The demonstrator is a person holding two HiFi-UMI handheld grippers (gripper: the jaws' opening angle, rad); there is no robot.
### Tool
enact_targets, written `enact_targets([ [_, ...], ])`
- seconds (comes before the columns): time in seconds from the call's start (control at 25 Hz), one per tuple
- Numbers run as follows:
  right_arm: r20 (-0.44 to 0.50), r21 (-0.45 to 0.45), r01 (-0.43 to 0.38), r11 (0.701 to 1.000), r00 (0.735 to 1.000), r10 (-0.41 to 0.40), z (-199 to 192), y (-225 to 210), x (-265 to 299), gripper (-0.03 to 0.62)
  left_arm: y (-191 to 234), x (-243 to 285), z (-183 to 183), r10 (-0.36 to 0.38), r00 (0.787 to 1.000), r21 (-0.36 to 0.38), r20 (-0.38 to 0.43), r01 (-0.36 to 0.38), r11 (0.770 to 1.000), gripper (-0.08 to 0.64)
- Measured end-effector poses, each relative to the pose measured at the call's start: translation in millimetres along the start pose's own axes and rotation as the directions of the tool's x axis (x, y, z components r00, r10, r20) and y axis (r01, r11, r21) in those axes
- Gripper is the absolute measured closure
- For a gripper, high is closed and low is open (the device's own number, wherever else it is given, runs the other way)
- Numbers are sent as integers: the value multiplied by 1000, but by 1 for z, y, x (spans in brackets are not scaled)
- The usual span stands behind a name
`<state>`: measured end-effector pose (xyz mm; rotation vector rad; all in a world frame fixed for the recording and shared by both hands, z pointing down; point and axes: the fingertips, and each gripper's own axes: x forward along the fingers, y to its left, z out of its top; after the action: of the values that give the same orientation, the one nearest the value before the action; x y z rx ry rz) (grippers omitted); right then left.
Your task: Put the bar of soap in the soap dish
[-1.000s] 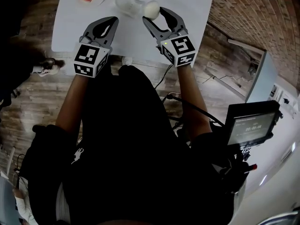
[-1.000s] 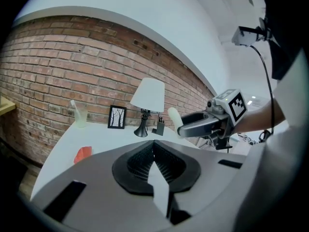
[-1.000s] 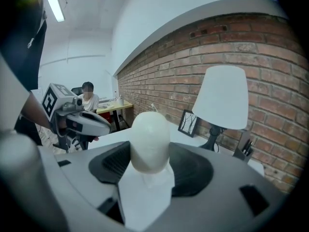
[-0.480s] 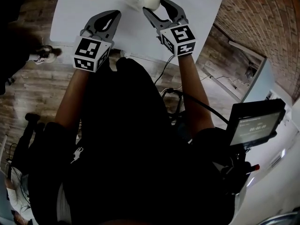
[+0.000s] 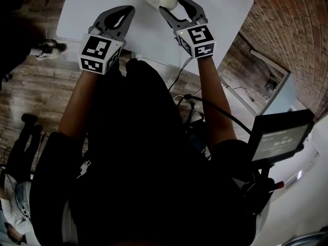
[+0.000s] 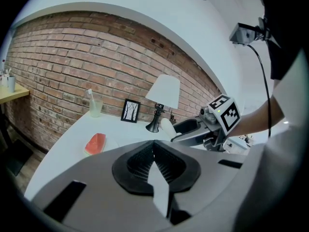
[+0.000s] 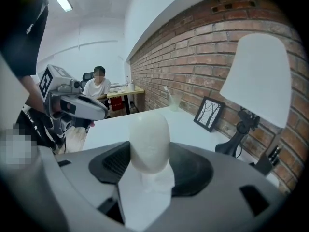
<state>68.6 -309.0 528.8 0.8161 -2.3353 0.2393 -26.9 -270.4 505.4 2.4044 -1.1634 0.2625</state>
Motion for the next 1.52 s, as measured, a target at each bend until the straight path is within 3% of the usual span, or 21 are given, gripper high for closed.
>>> enact_targets([
  [1.24,-96,-84,-119,989,989,111,-13,-7,60,339,40,-25,-16,116,993,-56,-21,-118,991,554],
  [1.52,-150,-144,-148,978,981,126,-26,-6,67,339,42,-28,-21,131,991,-68,-17,-132,989,554],
])
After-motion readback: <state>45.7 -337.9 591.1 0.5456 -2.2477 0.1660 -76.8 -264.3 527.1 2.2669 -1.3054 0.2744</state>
